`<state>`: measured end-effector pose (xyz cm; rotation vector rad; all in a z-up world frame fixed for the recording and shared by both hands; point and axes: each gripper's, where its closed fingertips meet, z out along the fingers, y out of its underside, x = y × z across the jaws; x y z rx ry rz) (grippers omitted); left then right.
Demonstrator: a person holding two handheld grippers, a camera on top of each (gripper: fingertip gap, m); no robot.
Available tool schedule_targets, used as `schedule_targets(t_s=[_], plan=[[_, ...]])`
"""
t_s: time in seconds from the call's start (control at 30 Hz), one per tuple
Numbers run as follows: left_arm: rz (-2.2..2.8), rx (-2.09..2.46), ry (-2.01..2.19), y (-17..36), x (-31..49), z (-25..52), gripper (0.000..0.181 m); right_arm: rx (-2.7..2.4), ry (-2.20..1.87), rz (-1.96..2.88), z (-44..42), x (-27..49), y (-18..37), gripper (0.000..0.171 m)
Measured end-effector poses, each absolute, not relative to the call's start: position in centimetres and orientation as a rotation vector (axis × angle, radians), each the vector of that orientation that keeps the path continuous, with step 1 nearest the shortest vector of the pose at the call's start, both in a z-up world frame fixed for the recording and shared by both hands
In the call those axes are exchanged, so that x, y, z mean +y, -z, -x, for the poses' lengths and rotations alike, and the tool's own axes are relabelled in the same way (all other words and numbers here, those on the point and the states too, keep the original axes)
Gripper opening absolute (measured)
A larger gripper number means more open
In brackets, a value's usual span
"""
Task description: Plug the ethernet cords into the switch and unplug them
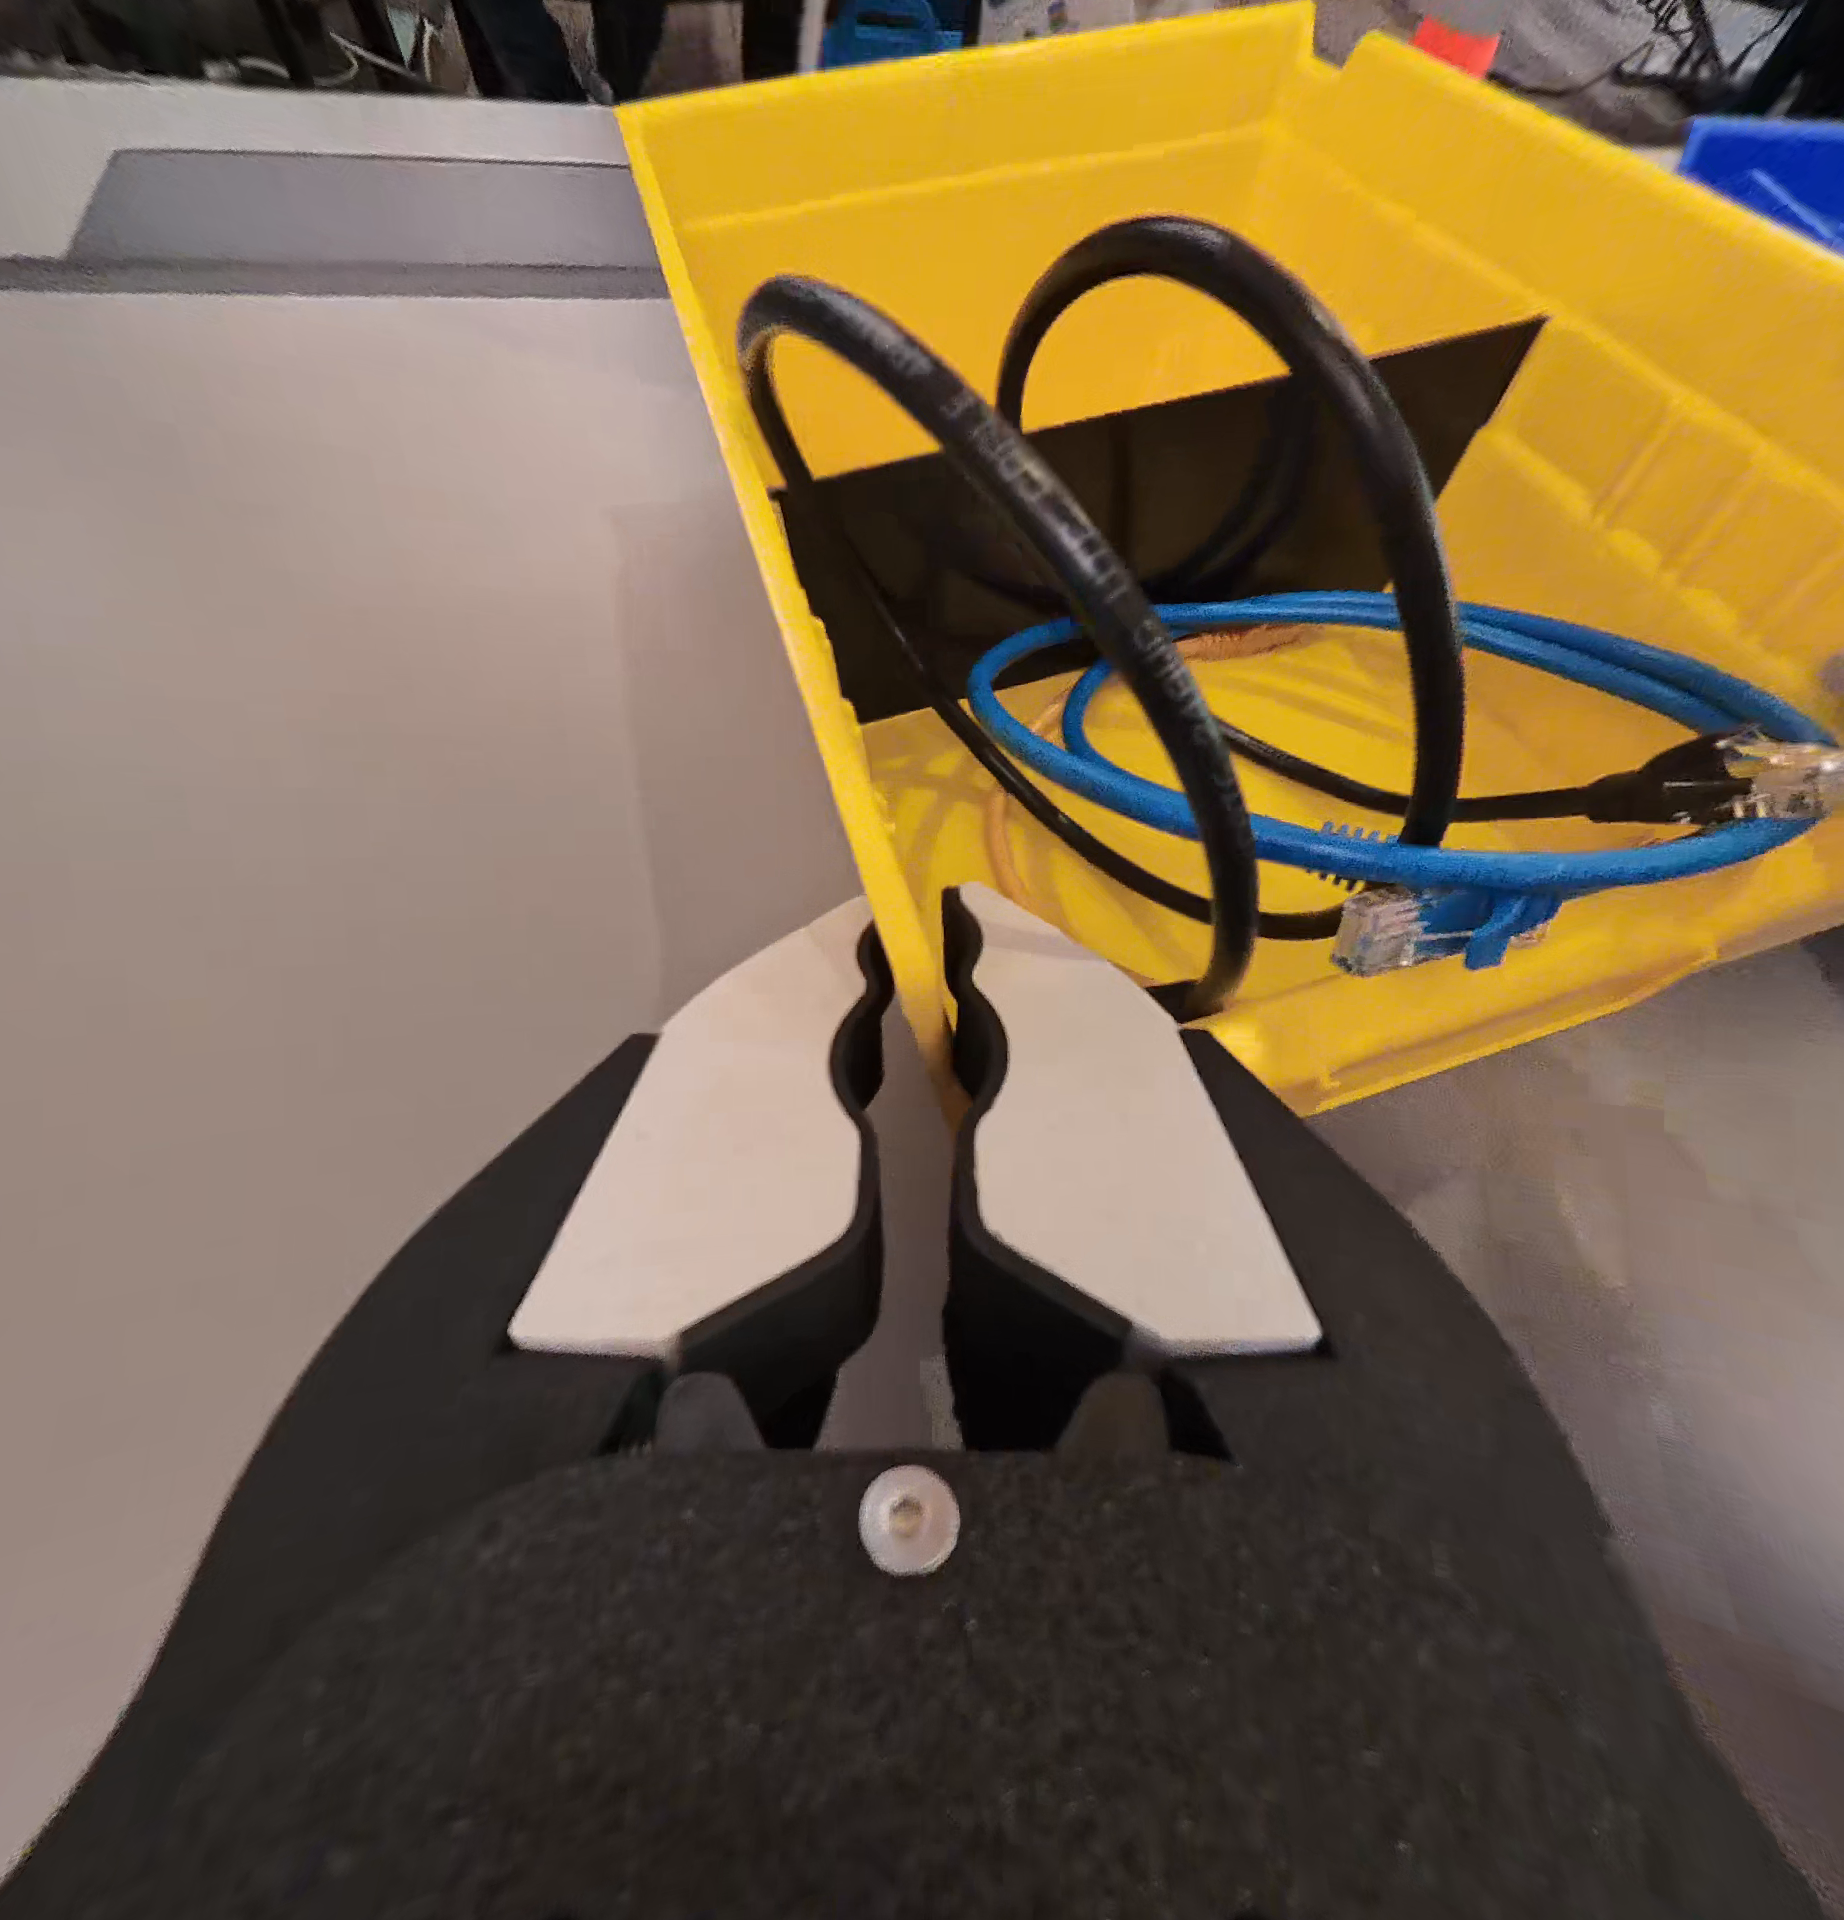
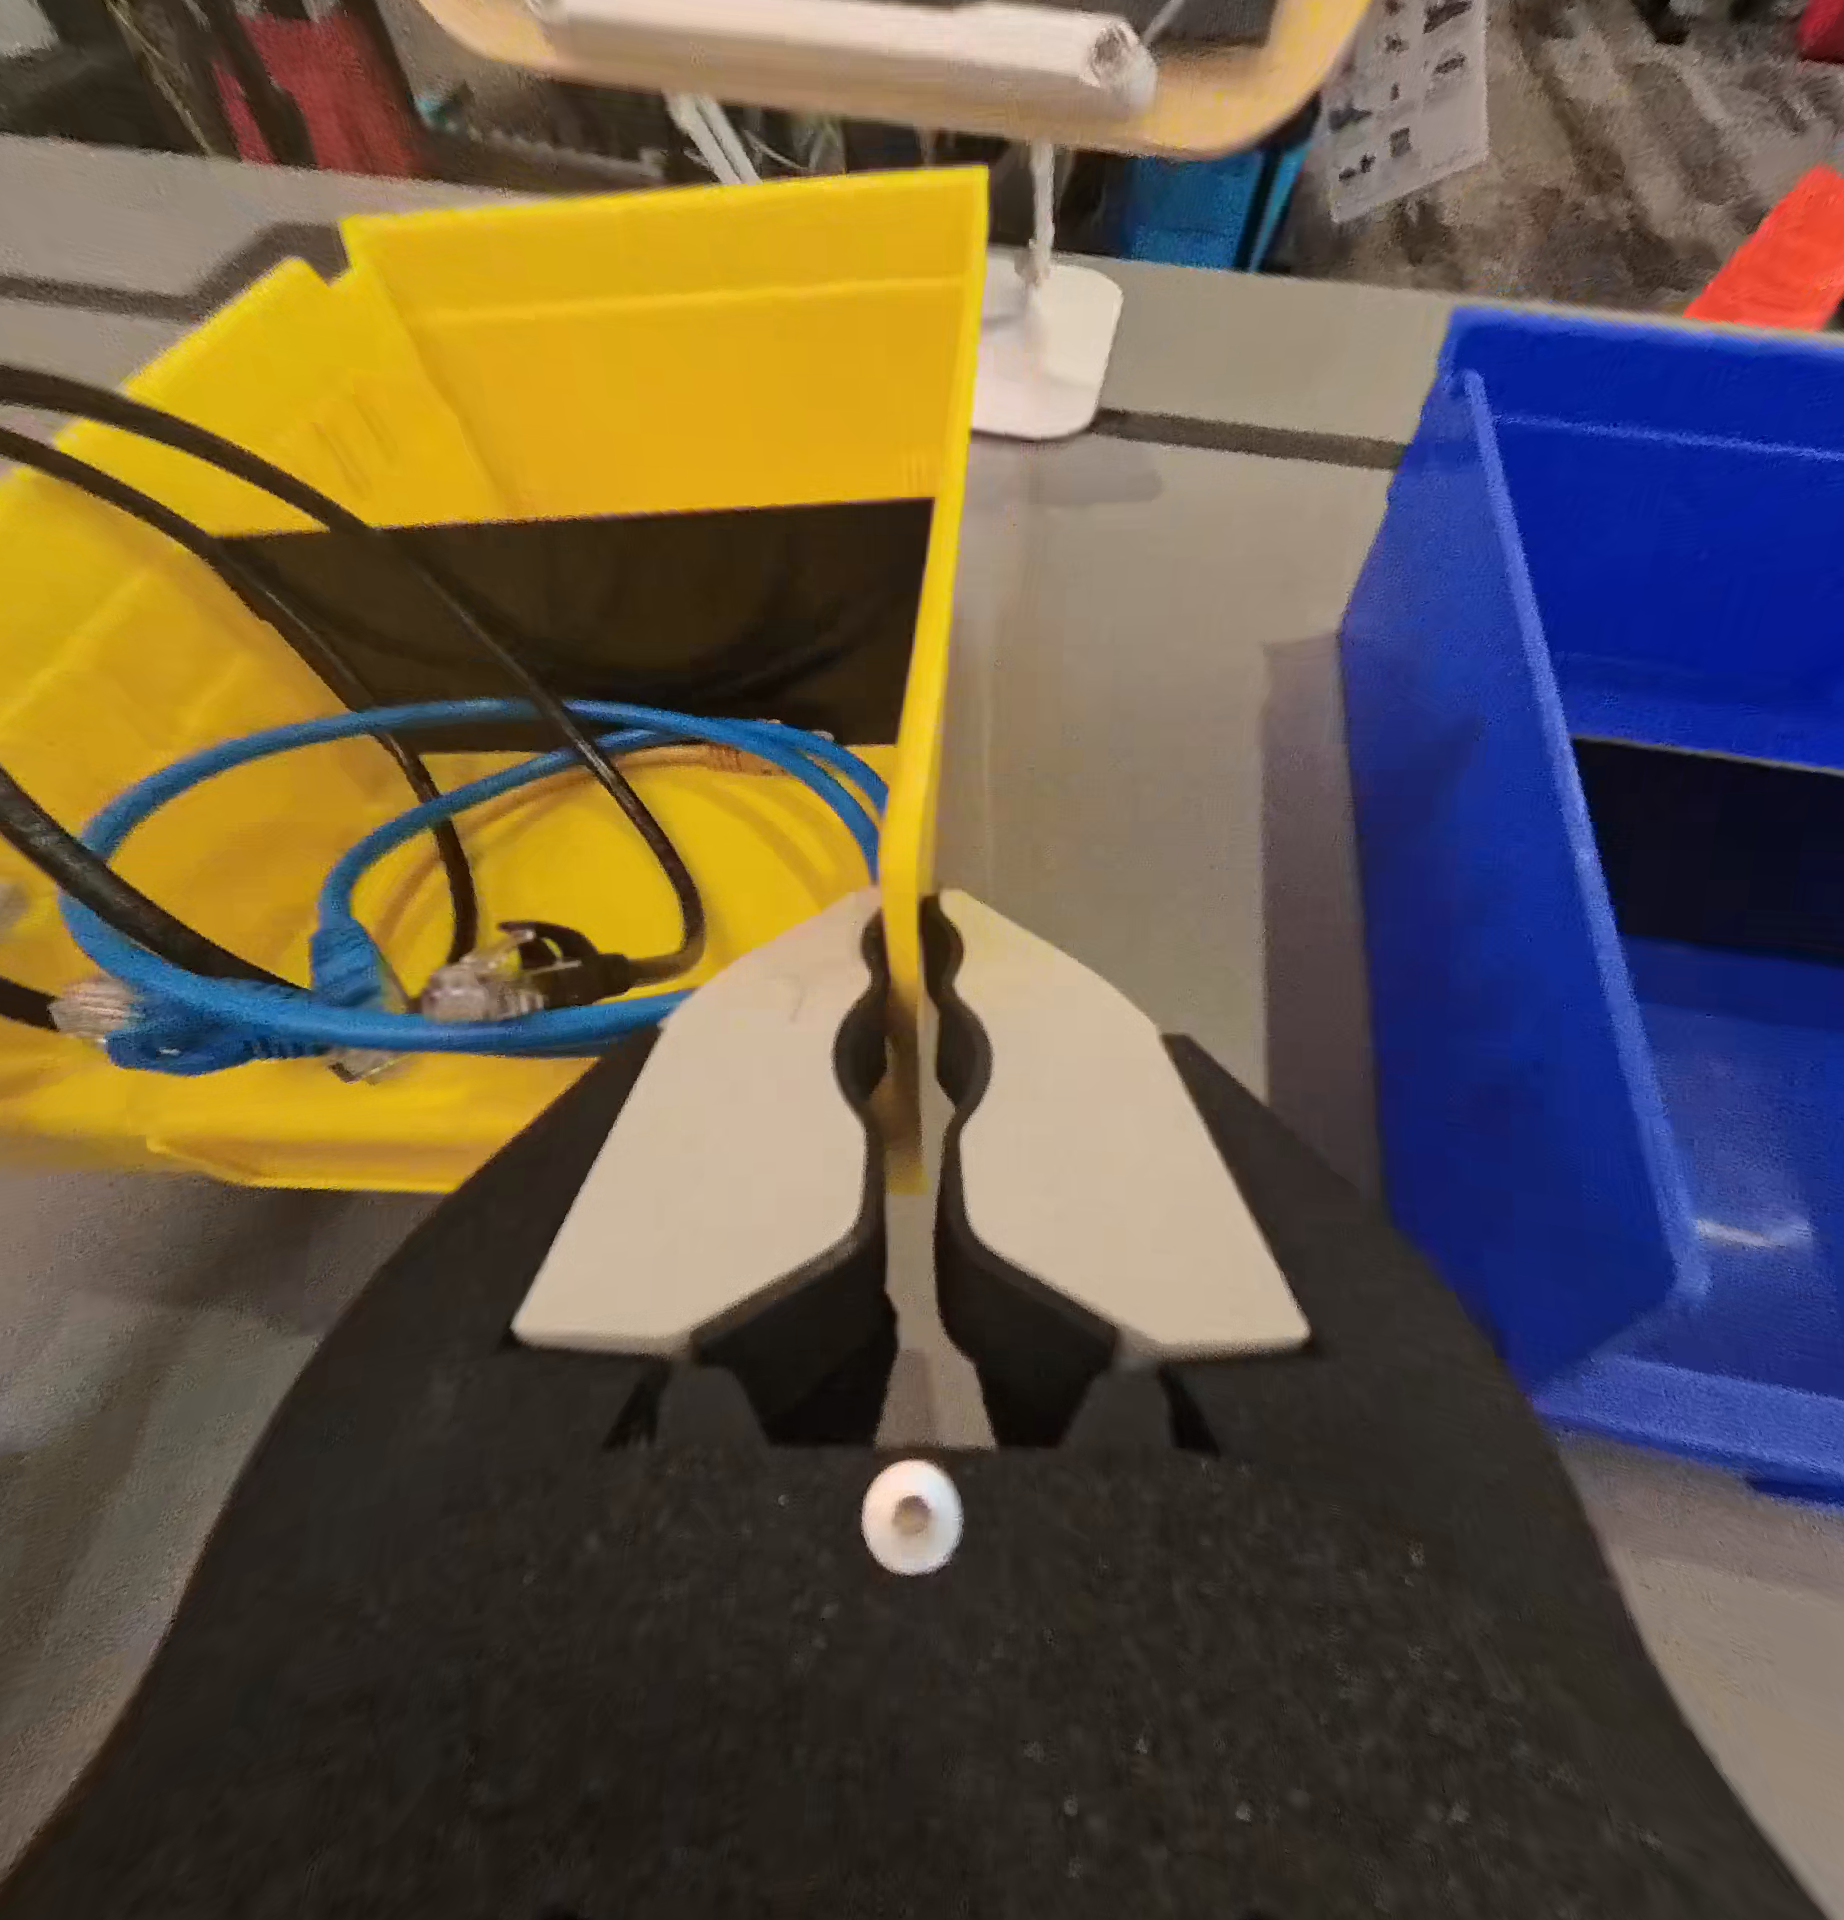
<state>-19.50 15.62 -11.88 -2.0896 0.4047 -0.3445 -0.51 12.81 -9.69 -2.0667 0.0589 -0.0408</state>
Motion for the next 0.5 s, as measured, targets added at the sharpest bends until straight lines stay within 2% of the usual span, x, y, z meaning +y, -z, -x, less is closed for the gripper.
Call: schedule_targets(t_s=[0.23,0.37,0.5], plan=[[2.030,0.333,0.292,9.2,18.2,29.6,0.006,0.003,-0.039,1.977,10.8,16.0,6.5,0.006],[1.998,0.380,0.184,8.9,20.4,36.7,0.005,-0.054,-0.097,2.016,17.7,17.9,8.7,0.006],[2.019,0.423,0.117,10.9,21.9,41.2,0.004,-0.087,-0.125,2.074,22.3,18.9,12.2,0.006]])
